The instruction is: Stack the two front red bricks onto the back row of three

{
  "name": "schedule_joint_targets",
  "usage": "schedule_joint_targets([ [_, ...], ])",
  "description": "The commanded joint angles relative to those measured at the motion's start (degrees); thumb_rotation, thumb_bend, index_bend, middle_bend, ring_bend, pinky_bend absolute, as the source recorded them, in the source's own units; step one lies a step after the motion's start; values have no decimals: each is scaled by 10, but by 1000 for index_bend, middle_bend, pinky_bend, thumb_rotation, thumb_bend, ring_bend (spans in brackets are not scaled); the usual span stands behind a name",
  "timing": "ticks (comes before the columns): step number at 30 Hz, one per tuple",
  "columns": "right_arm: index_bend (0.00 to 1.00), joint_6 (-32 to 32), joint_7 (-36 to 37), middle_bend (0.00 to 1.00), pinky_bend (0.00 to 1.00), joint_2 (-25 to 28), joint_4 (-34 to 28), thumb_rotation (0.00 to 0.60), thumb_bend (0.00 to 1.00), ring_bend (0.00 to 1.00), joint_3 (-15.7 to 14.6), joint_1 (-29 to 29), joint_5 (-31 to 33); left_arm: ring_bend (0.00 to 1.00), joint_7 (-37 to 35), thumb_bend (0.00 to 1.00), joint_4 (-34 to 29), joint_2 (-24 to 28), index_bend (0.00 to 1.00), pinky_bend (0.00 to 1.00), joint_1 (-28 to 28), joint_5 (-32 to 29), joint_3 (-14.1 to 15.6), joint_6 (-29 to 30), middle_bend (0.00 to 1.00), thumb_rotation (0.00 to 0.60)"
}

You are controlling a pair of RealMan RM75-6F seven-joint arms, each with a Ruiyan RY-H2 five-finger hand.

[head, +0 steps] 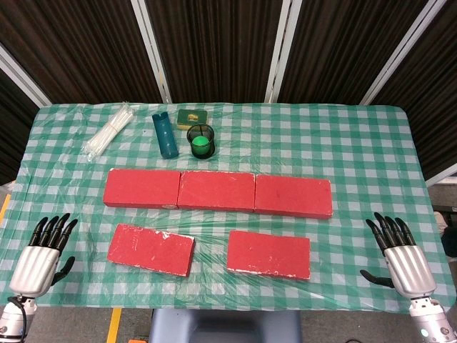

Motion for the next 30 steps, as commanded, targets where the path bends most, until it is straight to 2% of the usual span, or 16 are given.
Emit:
schedule_joint_targets([
  [1, 0, 1, 2, 0, 0, 1, 0, 535, 86, 0, -1, 0, -2, 0, -44, 328, -5, 4, 0, 0, -9, 28, 12, -10, 0, 600],
  [4, 0, 3, 5, 0, 0, 2, 0, 535, 86, 0, -3, -1, -5, 0, -99, 286, 3, 11, 0, 0, -35, 64, 23, -36, 0, 600],
  [8, 0, 8, 3, 0, 0, 1, 1, 534, 86, 0, -3, -4, -6, 0, -142, 281, 5, 21, 0, 0, -90, 94, 25, -100, 0, 600],
  [14, 0, 6, -7, 0, 0, -4, 0, 534, 86, 0, -1, -4, -2, 0, -242, 278, -1, 41, 0, 0, -185, 103, 29, -231, 0, 600],
  [20, 0, 5, -10, 0, 0, -5, 0, 537, 86, 0, 2, -5, 4, 0, -228, 272, -25, 53, 0, 0, -220, 111, 41, -284, 0, 600],
  [30, 0, 4, -4, 0, 0, -3, 0, 536, 86, 0, 3, -4, 4, 0, -176, 266, -23, 30, 0, 0, -242, 85, 40, -337, 0, 600],
])
